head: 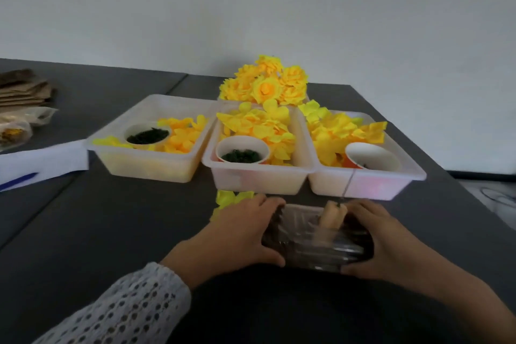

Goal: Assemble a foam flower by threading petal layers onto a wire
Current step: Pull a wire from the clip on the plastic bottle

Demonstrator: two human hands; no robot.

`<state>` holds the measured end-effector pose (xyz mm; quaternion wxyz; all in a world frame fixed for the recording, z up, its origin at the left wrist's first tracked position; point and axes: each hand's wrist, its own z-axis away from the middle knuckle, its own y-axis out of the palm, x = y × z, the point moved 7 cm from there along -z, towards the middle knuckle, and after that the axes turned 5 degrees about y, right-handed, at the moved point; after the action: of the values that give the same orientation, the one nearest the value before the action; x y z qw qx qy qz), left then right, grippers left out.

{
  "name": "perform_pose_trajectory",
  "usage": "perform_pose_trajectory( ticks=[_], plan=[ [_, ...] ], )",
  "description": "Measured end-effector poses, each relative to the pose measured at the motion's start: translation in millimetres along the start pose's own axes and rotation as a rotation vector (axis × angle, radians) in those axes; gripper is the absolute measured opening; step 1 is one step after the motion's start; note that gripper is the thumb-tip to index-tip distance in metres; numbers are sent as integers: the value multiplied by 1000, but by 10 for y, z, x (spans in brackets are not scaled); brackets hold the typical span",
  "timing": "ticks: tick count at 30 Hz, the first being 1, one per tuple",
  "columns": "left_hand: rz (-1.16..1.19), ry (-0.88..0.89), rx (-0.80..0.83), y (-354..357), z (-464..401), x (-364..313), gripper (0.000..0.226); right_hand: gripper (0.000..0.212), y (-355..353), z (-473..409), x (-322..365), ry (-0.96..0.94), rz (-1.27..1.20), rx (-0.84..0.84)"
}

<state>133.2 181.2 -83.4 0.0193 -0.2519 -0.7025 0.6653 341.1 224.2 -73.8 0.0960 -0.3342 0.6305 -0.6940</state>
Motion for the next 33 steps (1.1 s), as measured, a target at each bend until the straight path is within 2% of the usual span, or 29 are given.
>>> perform_pose_trajectory(
  ticks=[8,11,13,15,19,24,33],
  plan=[
    [-6,4,17,242,-529,-91,96,85,-101,42,-447,130,-38,37],
    [-4,3,25,281,-532,-66,102,68,-288,-38,-375,116,-199,-75],
    [-34,0,31,304,-531,-87,113,41,-390,-124,-273,86,-225,-149],
    [-56,12,42,339,-547,-148,122,21,-386,-205,-174,46,-169,-117],
    [0,10,62,403,-580,-226,118,11,-383,-324,-114,-58,-47,-17],
    [29,4,69,416,-609,-219,109,17,-373,-464,-90,-143,27,103],
    [52,-12,71,428,-632,-187,107,21,-461,-440,-77,-132,140,33]
  ],
)
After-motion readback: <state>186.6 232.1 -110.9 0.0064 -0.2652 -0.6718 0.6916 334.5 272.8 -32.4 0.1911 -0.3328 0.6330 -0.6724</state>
